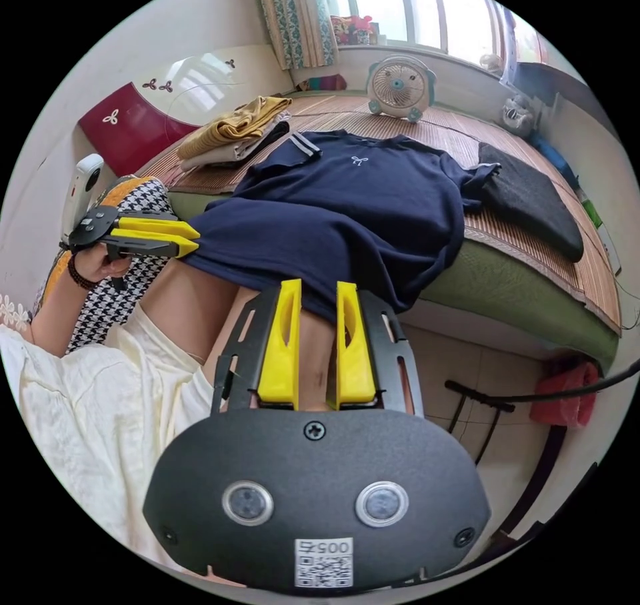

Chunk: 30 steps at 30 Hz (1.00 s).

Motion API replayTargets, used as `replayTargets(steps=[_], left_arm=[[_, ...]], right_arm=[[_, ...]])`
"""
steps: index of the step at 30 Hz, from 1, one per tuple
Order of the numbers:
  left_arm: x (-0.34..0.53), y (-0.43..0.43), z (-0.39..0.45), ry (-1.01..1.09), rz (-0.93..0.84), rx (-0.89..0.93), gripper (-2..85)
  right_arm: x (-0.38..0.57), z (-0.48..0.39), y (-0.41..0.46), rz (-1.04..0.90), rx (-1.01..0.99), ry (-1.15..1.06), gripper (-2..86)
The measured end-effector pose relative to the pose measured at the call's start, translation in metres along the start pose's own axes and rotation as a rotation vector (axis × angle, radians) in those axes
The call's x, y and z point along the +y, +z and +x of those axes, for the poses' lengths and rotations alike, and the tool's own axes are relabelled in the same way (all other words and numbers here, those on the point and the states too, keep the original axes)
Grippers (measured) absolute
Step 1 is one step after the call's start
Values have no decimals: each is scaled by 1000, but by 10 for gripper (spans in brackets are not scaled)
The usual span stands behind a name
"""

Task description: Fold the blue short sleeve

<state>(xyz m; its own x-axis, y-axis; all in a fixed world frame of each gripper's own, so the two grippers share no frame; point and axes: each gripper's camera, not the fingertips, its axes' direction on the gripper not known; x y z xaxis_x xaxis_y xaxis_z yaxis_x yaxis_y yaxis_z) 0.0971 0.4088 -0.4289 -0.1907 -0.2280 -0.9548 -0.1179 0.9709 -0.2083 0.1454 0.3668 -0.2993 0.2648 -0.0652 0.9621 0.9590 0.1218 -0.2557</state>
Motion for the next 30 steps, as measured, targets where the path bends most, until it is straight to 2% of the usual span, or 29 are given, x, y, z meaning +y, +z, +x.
replayTargets(steps=[3, 7, 16, 22, 30], left_arm=[[0, 0, 2, -12, 6, 10, 69], [0, 0, 5, -10, 7, 14, 72], [-1, 0, 10, -13, 3, 17, 72], [0, -3, 4, -42, 0, 31, 33], [9, -29, 0, 14, 46, 72, 16]], right_arm=[[1, -8, 3, 2, 30, 1, 77], [2, -15, 13, -43, 164, 31, 62], [10, -7, 37, -82, 182, 195, 28], [14, -10, 15, -5, 203, 250, -15], [19, -28, -36, 97, 205, 155, -16]])
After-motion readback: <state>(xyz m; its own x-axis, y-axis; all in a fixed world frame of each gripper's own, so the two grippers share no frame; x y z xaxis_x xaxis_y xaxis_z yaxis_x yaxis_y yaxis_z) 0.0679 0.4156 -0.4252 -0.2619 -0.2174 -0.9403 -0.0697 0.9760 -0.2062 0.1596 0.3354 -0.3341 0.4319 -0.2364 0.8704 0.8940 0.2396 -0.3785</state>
